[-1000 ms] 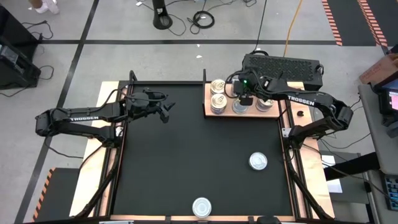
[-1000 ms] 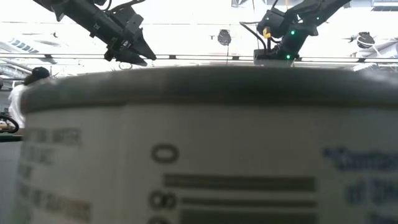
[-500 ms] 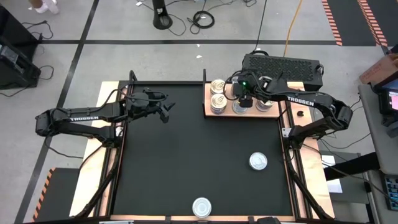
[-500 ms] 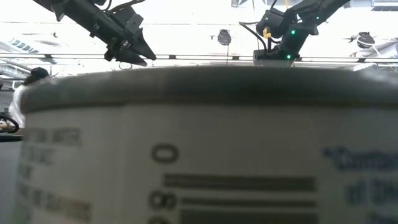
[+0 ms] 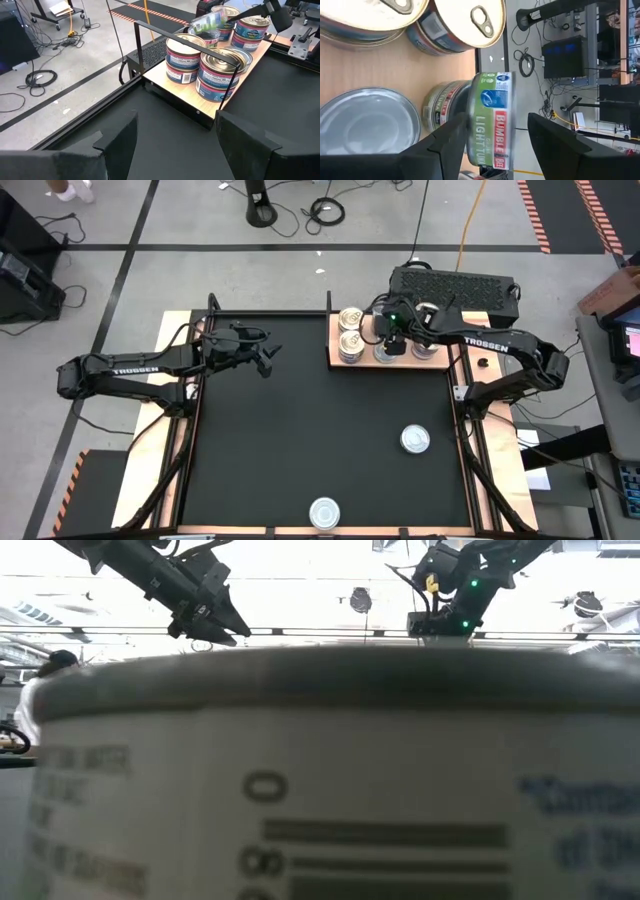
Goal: Stack canned seafood by type on shelf
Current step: Stack the green tuna can on top of the other green tuna can on the shelf, then adjust the blue pink tuna can on the shelf
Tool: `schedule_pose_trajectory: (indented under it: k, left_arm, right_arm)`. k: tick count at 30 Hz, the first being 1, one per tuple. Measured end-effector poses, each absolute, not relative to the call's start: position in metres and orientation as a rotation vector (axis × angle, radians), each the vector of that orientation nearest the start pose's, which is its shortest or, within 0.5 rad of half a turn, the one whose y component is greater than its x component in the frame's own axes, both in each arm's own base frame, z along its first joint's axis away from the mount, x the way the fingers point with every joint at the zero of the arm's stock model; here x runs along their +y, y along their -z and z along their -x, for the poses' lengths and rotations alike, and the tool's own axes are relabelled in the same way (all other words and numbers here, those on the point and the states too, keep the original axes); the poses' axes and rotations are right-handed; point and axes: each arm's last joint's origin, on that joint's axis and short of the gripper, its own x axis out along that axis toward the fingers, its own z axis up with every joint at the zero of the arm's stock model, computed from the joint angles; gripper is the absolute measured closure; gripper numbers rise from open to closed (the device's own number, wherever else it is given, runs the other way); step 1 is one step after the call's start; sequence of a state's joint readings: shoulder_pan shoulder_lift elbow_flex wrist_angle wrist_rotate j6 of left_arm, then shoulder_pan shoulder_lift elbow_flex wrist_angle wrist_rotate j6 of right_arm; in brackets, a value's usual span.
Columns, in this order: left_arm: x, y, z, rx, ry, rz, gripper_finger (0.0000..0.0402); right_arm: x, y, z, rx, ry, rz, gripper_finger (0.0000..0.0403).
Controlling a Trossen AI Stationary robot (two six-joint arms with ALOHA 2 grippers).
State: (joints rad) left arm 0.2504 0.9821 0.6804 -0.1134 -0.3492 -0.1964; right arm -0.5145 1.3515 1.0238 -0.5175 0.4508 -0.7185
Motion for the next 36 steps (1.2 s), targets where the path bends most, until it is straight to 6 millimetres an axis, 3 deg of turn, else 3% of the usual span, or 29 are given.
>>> schedule_pose_trajectory:
  k: [15,23,36]
  left_arm:
    - [0.062,-0.269,-0.203,0.362,-0.63,0.166,0.0139]
    - [0.062,-0.269,-0.203,0.361,-0.629,0.166,0.0139]
    - [0.062,-0.269,-0.203,0.362,-0.623,0.167,0.0139]
  right_arm:
    - [-0.143,-0.266,-0.23,1.195,0.546,0.54,0.0198]
    - [-0.15,-0.261,-0.23,1.166,0.563,0.423,0.0238]
    - [-0.136,-0.29,-0.213,1.016,0.637,0.342,0.025]
